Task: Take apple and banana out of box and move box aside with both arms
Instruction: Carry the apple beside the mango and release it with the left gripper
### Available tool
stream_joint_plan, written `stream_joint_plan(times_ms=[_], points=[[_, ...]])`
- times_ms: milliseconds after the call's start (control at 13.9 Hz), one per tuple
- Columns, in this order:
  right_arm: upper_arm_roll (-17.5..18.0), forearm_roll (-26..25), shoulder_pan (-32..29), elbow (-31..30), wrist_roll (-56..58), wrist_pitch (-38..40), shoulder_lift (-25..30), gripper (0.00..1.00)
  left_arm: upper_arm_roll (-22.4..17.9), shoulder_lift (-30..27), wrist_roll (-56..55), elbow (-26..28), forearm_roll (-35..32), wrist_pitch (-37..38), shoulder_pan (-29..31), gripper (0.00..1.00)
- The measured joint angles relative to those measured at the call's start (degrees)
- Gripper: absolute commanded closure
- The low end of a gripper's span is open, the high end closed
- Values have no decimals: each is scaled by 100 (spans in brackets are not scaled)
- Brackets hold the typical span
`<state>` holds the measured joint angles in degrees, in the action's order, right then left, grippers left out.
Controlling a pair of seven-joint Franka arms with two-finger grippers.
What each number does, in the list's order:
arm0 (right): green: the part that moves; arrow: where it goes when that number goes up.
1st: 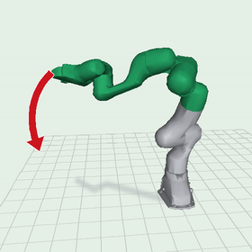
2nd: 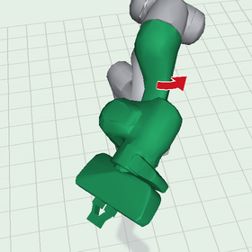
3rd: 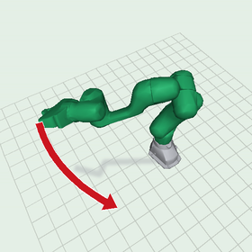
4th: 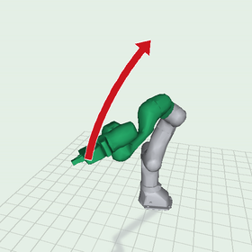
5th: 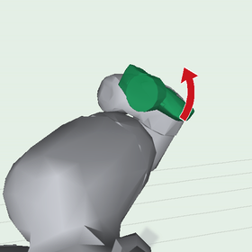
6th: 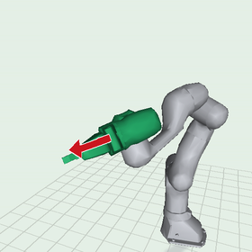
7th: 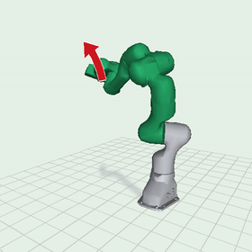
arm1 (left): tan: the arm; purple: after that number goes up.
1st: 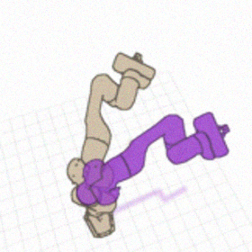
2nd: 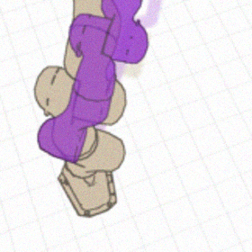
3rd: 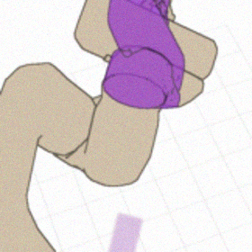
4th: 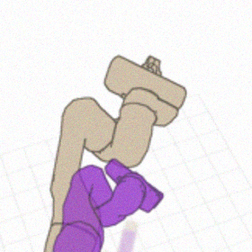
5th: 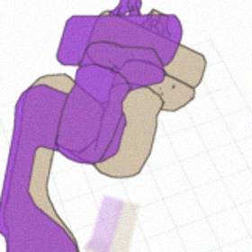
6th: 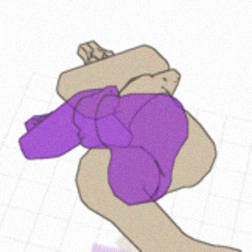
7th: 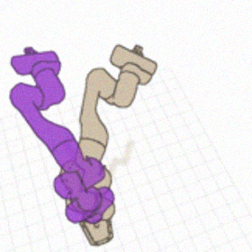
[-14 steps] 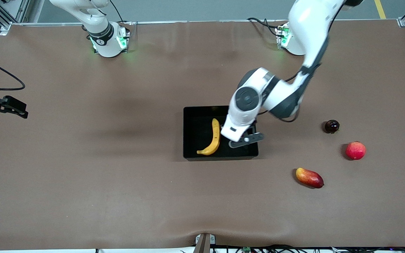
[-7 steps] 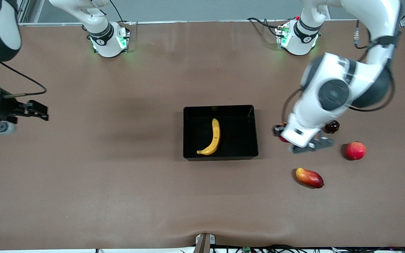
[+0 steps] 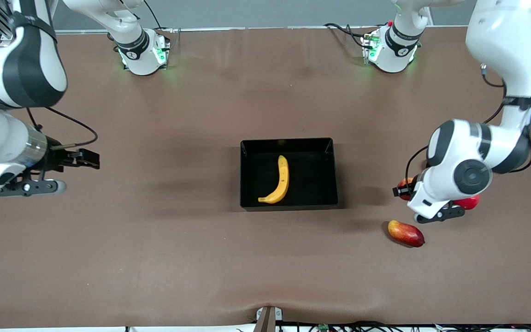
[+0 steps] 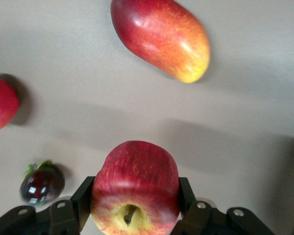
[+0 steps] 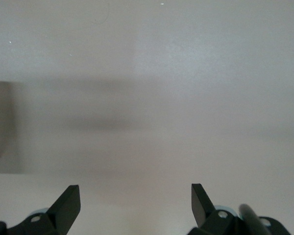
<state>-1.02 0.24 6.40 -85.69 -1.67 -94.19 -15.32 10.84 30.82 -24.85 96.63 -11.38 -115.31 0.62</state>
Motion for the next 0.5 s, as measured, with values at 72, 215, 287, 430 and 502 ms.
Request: stream_joint_plan(times_ms=[72, 215, 287, 430, 502], points=[[0, 2, 17, 21, -44, 6, -5, 0, 0, 143, 0, 68, -96, -159, 51, 100], [1, 21, 49, 52, -173, 59, -4, 0, 0, 382, 0, 134, -216, -302, 160, 94], [2, 37, 87, 52, -293, 75, -4, 0, 0, 479, 0, 141, -235, -353, 211, 84], [8, 54, 218, 28, -690, 119, -8, 0, 1, 596, 0, 142, -249, -400, 287, 26], [12, 56, 289, 12, -856, 128, -14, 0, 1, 608, 1, 142, -249, -404, 304, 0]])
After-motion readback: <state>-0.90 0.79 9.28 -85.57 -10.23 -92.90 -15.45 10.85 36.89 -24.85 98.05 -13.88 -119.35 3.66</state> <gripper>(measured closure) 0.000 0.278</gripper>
